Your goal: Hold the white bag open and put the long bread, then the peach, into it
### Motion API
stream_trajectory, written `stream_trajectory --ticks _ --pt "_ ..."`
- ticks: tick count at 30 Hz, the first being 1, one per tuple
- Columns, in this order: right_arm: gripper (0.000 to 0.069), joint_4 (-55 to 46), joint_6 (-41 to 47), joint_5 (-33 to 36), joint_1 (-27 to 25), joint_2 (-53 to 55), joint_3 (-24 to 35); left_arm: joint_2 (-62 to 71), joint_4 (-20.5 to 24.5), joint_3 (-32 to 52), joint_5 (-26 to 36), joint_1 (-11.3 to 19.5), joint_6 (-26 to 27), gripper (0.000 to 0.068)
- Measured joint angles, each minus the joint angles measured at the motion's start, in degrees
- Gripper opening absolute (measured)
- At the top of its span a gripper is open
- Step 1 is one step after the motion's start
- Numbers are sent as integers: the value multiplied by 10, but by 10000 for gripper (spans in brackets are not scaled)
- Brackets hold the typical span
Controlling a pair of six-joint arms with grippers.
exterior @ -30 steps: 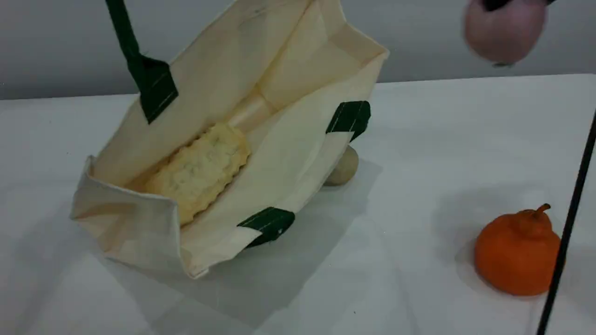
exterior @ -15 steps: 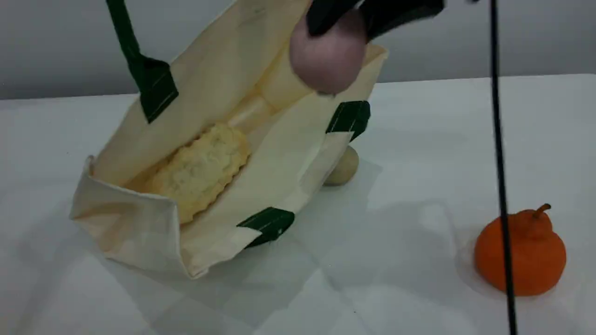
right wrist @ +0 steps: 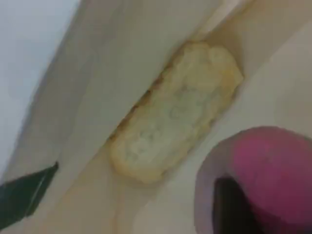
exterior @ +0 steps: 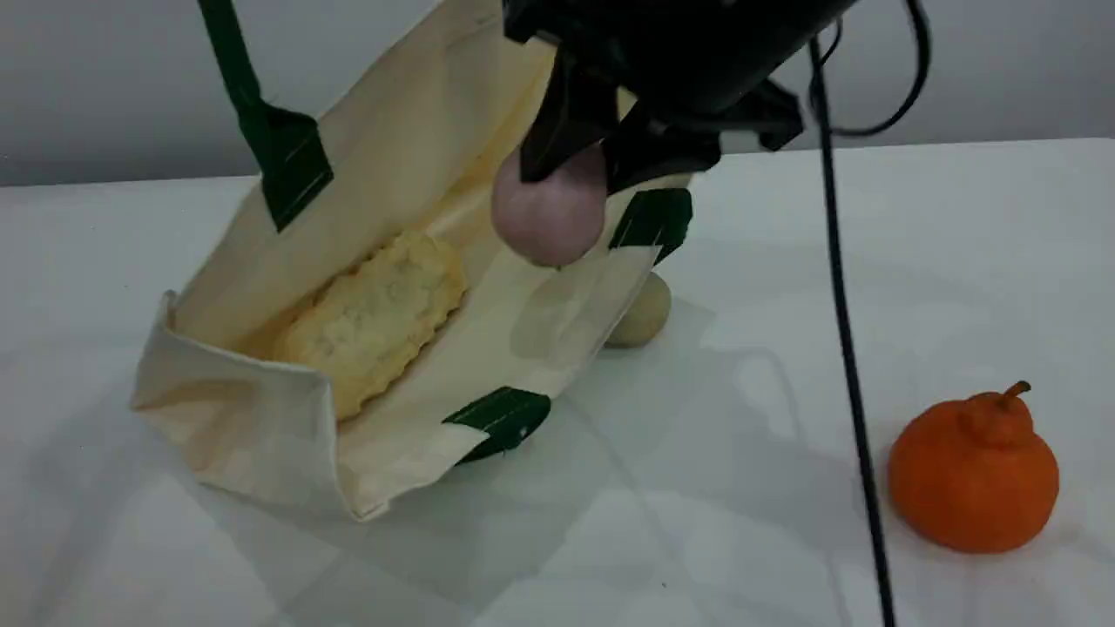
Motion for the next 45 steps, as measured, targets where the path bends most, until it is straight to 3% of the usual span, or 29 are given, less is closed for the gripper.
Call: stream_trajectory --ticks 12,16,24,35,45 --pt "266 336 -281 -6 0 73 0 0 0 0 0 0 0 102" --pt "266 406 -368 4 0 73 0 0 -1 0 0 0 0 102" --pt "311 416 -429 19 0 73 0 0 -1 0 0 0 0 102" --pt "607 414 -421 32 0 73 0 0 -1 0 0 0 0 102" --pt "596 414 -446 23 -8 60 0 0 0 0 0 0 0 102"
